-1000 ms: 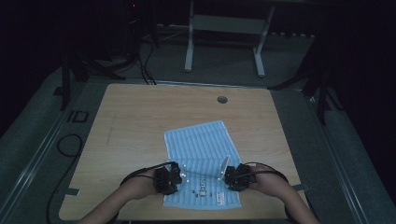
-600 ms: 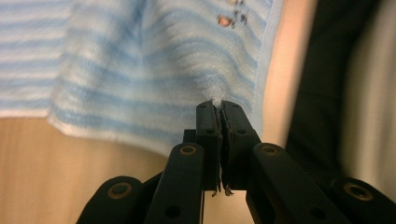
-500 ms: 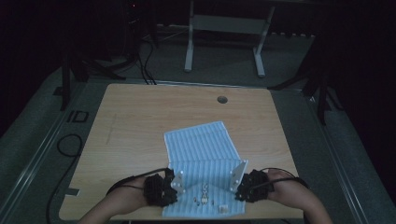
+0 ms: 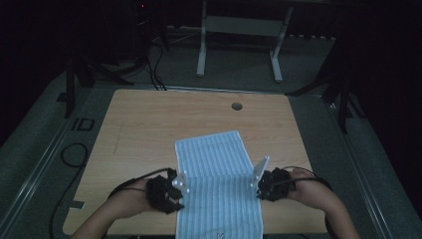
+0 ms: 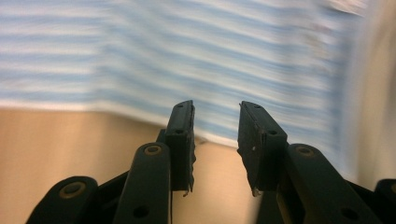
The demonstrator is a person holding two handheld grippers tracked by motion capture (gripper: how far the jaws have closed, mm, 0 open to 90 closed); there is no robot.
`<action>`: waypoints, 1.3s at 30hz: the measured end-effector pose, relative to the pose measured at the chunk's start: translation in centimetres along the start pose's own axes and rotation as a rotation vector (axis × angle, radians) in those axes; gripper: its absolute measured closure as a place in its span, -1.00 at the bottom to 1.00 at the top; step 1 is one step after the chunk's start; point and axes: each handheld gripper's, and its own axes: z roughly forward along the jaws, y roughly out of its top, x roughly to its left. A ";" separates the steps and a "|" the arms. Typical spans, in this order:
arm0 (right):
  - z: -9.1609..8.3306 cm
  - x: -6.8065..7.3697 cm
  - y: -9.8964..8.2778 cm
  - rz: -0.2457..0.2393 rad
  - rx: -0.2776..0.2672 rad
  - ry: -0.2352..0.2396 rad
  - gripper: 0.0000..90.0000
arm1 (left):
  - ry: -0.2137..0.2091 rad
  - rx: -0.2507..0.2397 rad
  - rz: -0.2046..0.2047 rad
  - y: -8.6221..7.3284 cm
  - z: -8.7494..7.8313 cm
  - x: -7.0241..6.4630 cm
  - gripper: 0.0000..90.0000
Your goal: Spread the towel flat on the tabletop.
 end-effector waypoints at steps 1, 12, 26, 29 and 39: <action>0.9 -2.2 0.3 0.033 -0.007 0.004 0.92 | 0.028 0.009 -0.046 0.1 1.0 2.1 0.49; 6.4 -10.6 4.0 0.095 0.088 -0.056 1.00 | 0.073 0.148 -0.144 2.9 7.1 10.7 0.49; 8.7 -12.7 5.3 0.076 0.121 -0.060 1.00 | 0.162 0.210 -0.196 4.0 8.6 14.6 0.44; 8.8 -13.6 5.5 0.093 0.111 -0.062 0.99 | 0.183 0.229 -0.205 4.5 8.7 15.7 0.44; 8.9 -15.5 5.9 0.141 0.081 -0.064 0.94 | 0.209 0.196 -0.236 5.4 9.0 19.0 0.39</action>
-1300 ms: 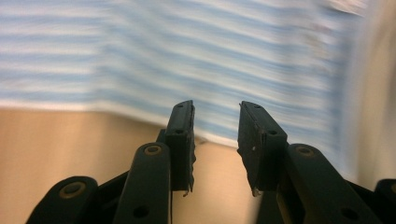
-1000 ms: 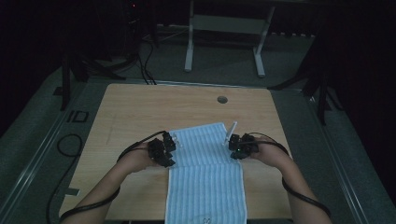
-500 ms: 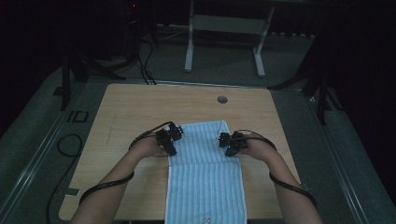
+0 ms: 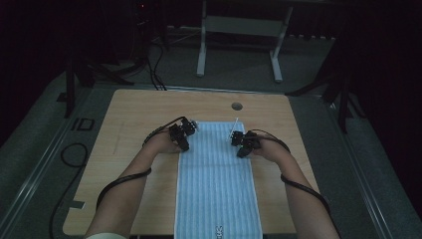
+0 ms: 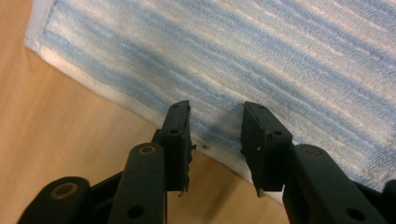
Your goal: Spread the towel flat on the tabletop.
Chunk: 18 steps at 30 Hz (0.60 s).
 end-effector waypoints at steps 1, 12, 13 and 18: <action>0.0 0.0 0.0 0.000 0.000 0.000 0.94 | 0.000 0.000 0.000 0.0 0.0 0.0 0.39; 0.1 -1.8 0.3 0.047 0.017 0.000 0.93 | 0.038 0.023 -0.035 1.2 0.3 1.2 0.34; 0.1 -2.1 0.3 0.058 0.019 0.007 0.93 | 0.051 0.018 -0.033 1.2 0.4 1.1 0.34; -0.4 -1.6 0.2 0.031 0.019 0.026 0.78 | 0.045 0.032 -0.015 1.1 -0.1 0.6 0.23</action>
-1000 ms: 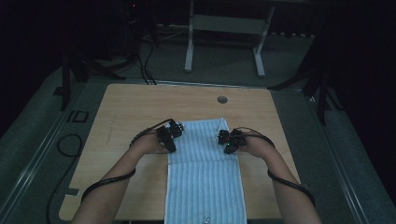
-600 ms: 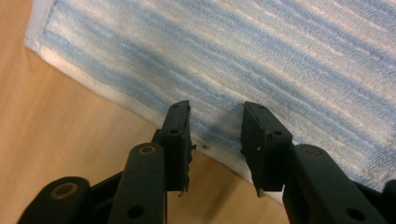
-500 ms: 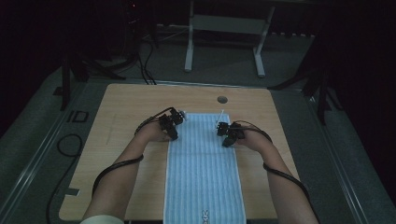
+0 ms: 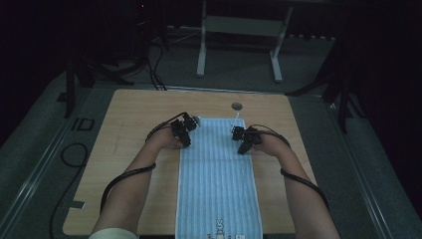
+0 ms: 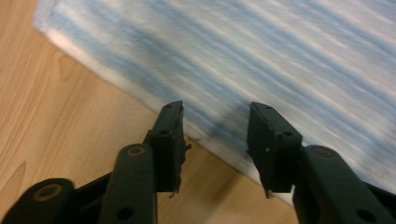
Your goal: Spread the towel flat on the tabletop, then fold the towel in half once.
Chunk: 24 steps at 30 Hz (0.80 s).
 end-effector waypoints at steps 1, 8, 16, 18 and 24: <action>0.0 0.0 0.0 0.000 0.000 0.000 0.78 | -0.008 -0.008 0.009 -0.1 -0.3 -0.2 0.23; -1.5 1.1 -1.1 -0.033 0.051 0.034 0.20 | -0.054 -0.092 0.067 -2.1 -3.1 -1.6 0.07; -1.6 1.3 -1.6 -0.106 0.027 -0.019 0.26 | -0.058 -0.105 0.112 -3.6 -3.1 -2.1 0.00; -1.4 1.2 -1.6 -0.114 0.022 -0.032 0.26 | -0.059 -0.106 0.085 -3.7 -2.7 -1.6 0.00; -0.4 0.3 -1.8 -0.162 -0.004 -0.058 0.25 | -0.085 -0.091 0.093 -3.6 -1.3 -1.4 0.00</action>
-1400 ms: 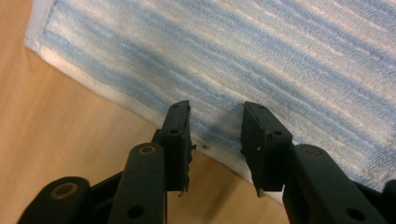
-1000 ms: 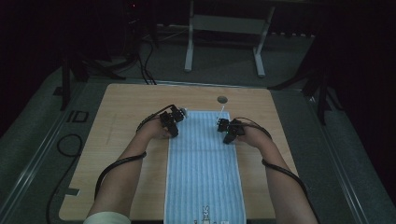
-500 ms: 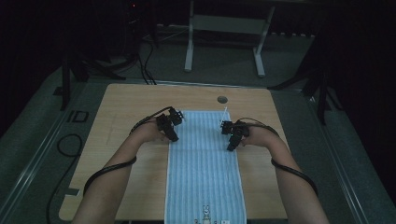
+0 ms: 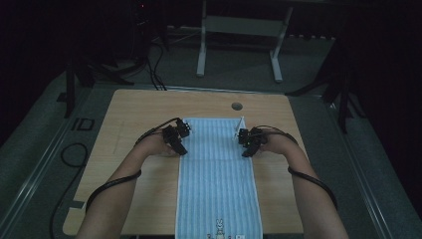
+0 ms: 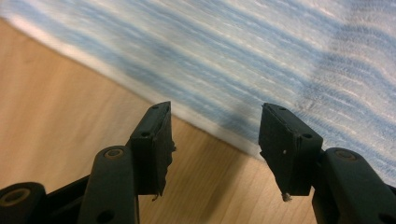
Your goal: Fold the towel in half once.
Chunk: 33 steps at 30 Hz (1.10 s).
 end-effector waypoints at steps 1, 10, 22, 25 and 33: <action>0.3 -0.1 0.0 -0.002 0.027 0.009 0.25 | -0.004 0.005 0.004 0.1 0.3 -0.1 0.00; 0.8 -0.6 0.2 0.012 0.069 0.073 0.38 | -0.046 0.011 0.010 0.1 1.1 -0.1 0.06; 0.8 -0.2 1.2 0.073 0.149 0.115 0.92 | -0.074 0.046 0.079 0.8 0.9 -1.3 0.89; 0.7 -0.4 1.2 0.105 0.150 0.111 0.92 | -0.044 0.047 0.072 0.9 0.9 -1.2 0.91; -1.8 -1.3 0.7 0.113 0.080 0.029 0.93 | 0.028 -0.018 0.027 1.5 -1.6 0.4 0.92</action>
